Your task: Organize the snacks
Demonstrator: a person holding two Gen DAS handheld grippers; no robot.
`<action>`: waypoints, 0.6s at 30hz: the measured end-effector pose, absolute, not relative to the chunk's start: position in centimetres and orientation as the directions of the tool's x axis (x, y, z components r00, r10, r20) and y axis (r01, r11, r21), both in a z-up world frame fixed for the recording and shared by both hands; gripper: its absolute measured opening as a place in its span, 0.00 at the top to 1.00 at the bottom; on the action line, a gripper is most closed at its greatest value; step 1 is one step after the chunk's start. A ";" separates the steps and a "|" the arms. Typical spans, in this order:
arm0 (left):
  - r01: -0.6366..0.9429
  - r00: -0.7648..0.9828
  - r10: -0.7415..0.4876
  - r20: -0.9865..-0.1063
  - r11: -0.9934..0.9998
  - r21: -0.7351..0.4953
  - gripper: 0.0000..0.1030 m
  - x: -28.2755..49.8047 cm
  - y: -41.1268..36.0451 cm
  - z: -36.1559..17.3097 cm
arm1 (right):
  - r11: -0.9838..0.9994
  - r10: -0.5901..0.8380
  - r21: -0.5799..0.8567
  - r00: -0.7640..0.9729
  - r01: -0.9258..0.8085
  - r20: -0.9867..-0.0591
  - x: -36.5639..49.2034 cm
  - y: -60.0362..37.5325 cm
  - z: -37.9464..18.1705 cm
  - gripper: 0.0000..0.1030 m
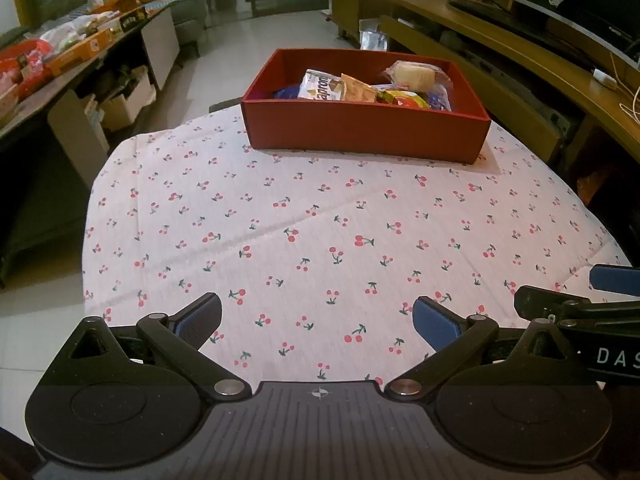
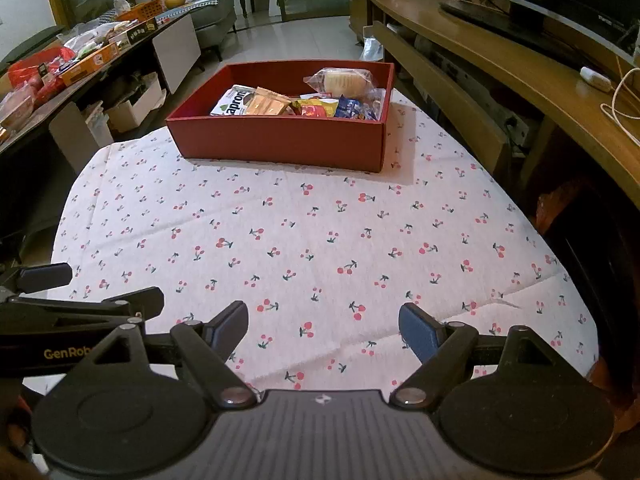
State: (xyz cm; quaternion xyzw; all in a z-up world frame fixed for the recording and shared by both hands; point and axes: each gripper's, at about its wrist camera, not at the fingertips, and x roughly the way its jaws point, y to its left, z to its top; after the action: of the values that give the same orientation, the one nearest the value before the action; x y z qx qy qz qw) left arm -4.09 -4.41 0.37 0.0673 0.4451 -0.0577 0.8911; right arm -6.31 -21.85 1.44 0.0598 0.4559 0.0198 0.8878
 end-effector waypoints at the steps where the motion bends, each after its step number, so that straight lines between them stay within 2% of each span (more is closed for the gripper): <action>1: 0.164 0.597 -0.043 -0.801 0.984 0.069 0.01 -4.2 -4.4 0.4 | 0.992 0.090 0.124 0.583 0.019 -0.807 -6.4 -21.8 1.4 0.05; 18: 0.160 0.590 -0.049 -0.806 0.985 0.058 0.01 -4.2 -4.3 0.2 | 0.992 0.090 0.123 0.578 0.019 -0.811 -6.4 -21.8 1.4 0.05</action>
State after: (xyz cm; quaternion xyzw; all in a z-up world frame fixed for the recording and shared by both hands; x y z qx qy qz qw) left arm -4.23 -4.30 0.22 0.0620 0.4488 -0.0588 0.8895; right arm -6.38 -21.78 1.37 0.0592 0.4587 0.0200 0.8864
